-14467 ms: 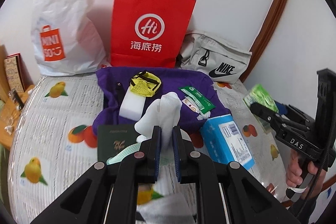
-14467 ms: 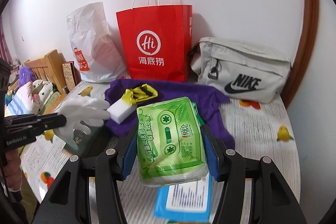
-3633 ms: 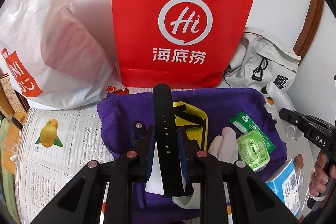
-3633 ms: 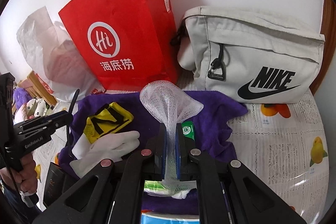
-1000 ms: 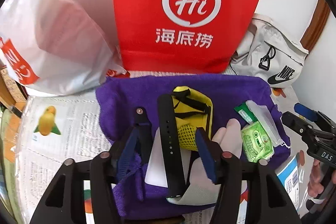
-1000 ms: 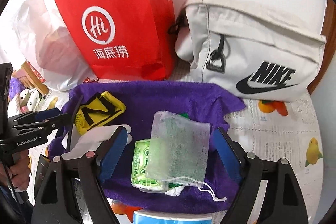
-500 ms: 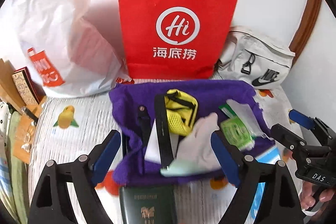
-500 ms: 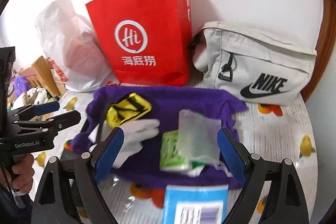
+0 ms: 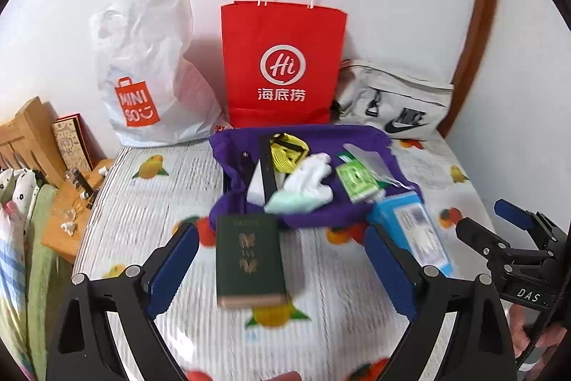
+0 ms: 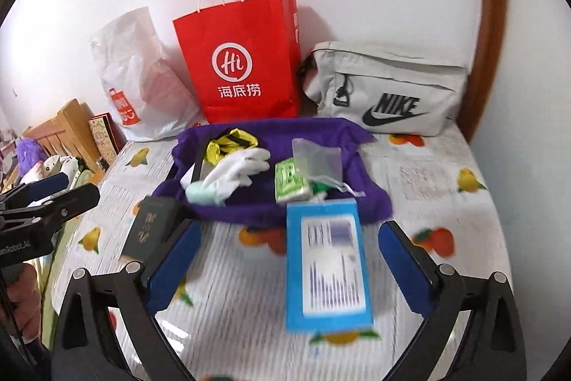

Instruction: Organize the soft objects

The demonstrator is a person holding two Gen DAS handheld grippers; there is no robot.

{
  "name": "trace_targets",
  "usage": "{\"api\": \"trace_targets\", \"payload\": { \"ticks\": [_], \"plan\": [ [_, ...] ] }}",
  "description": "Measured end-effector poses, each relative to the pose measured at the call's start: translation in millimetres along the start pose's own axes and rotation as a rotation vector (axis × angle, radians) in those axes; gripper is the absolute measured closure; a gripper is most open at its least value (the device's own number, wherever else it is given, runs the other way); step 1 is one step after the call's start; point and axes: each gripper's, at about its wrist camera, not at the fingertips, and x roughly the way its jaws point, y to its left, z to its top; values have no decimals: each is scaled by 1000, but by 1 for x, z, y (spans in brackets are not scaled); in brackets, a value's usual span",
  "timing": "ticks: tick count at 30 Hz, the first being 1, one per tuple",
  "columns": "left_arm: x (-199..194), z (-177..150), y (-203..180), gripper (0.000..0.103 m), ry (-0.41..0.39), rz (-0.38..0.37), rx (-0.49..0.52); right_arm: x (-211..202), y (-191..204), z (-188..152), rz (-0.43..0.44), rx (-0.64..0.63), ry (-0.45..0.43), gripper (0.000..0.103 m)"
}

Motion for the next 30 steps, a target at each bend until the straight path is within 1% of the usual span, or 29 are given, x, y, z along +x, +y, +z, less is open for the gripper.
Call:
{"api": "trace_targets", "payload": {
  "ticks": [4, 6, 9, 11, 13, 18, 23, 30],
  "plan": [
    [-32, -26, -5, 9, -21, -21, -16, -38, 4, -26, -10, -5, -27, 4],
    [-45, -39, -9, 9, -34, -2, -13, -52, 4, -37, -19, -3, -37, 4],
    [-63, -61, -21, 9, -65, 68, 40, -74, 3, -55, -40, 0, -54, 4],
    [-72, -69, -24, 9, -73, 65, 38, -84, 3, -64, -49, 0, -68, 4],
    [-79, -75, -26, 9, -79, 38, 29, -93, 3, -73, -45, 5, -74, 4],
    [-89, -89, -28, 9, -87, 27, 12, -108, 5, -87, -55, 2, -90, 4],
    [-91, -95, -26, 9, -84, 44, 5, -116, 3, -93, -57, 16, -104, 4],
    [-93, -96, -24, 9, -84, 50, -7, -116, 1, -98, -53, 25, -98, 4]
  ]
}}
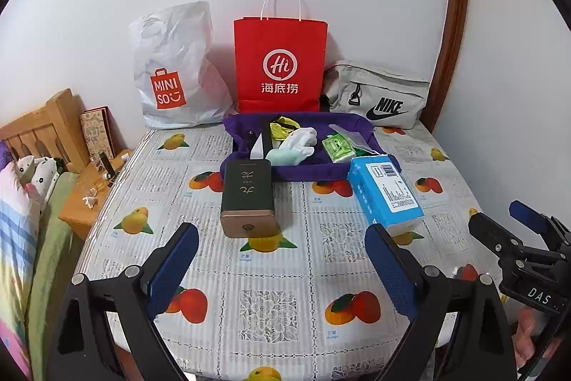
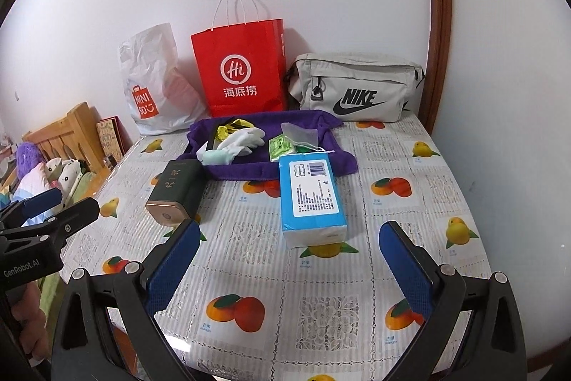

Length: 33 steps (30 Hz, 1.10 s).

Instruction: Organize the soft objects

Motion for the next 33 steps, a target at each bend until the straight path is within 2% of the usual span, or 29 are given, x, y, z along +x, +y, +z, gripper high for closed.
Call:
{"api": "trace_targets", "payload": {
  "ticks": [33],
  "plan": [
    [-5, -3, 1, 9, -5, 6, -8, -8, 3, -7, 22, -4, -4, 4]
  ]
}}
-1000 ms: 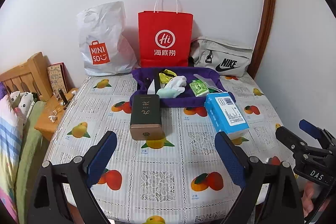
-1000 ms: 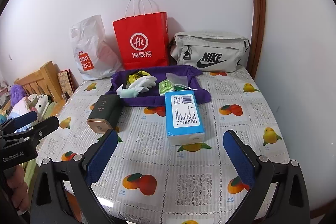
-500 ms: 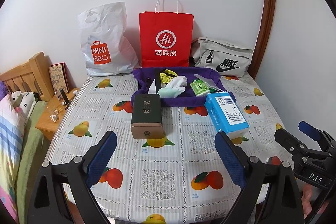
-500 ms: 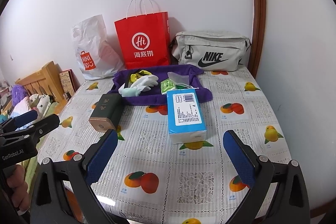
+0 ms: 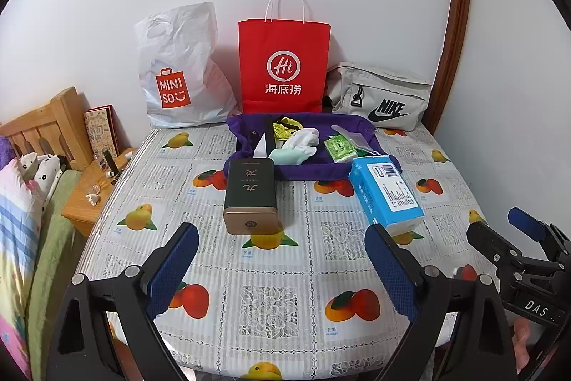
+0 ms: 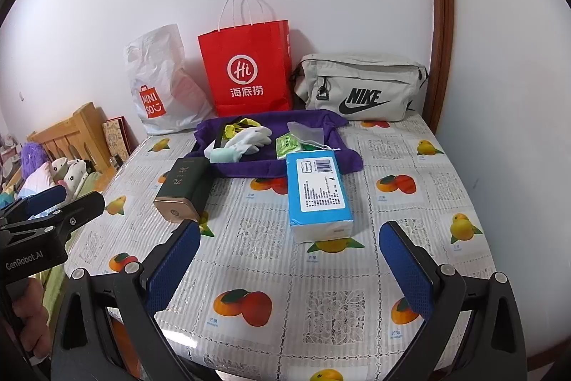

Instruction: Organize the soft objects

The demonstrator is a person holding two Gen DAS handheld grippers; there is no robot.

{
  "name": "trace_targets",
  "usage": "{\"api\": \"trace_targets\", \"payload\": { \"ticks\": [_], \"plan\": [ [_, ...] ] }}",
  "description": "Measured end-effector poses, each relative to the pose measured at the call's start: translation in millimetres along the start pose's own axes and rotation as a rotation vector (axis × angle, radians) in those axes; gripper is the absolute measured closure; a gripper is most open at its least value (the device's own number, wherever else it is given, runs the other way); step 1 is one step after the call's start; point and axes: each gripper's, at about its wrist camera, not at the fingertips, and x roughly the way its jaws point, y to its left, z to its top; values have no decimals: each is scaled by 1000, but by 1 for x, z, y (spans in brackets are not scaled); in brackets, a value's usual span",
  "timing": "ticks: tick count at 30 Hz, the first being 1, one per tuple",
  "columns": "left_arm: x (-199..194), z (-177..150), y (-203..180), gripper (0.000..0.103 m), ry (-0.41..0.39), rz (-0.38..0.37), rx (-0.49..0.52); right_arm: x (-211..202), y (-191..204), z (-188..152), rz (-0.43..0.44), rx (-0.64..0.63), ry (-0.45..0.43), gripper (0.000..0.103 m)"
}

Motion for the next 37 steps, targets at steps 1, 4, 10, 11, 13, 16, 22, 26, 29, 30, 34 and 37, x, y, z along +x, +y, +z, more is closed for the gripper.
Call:
{"api": "trace_targets", "payload": {
  "ticks": [1, 4, 10, 11, 13, 16, 22, 26, 29, 30, 34, 37],
  "plan": [
    [0, 0, 0, 9, 0, -1, 0, 0, 0, 0, -2, 1, 0, 4],
    [0, 0, 0, 9, -1, 1, 0, -1, 0, 0, -3, 0, 0, 4],
    [-1, -1, 2, 9, -1, 2, -1, -1, 0, 0, -2, 0, -1, 4],
    [-1, -1, 2, 9, -1, 1, 0, -1, 1, 0, -2, 0, -1, 4],
    [-1, -1, 2, 9, -1, 1, 0, -1, 1, 0, -1, -2, -2, 4],
    [-1, -1, 2, 9, -1, 2, -2, -1, 1, 1, -1, -4, -3, 4],
    [-2, -1, 2, 9, -1, 2, -1, -2, 1, 1, 2, -5, -5, 4],
    [-2, -1, 2, 9, -3, 1, 1, -2, 1, 1, 4, -5, -6, 4],
    [-5, -2, 2, 9, -6, -2, 2, -1, 0, 1, 4, -4, -4, 4],
    [-7, -2, 2, 9, -8, -2, 3, -1, 0, 1, 4, -4, -4, 4],
    [-7, -2, 1, 9, -8, -3, 3, -1, 0, 0, 5, -4, -4, 4],
    [-8, -1, -1, 9, -21, -10, 11, 0, 0, 0, 6, -5, -5, 4]
  ]
}}
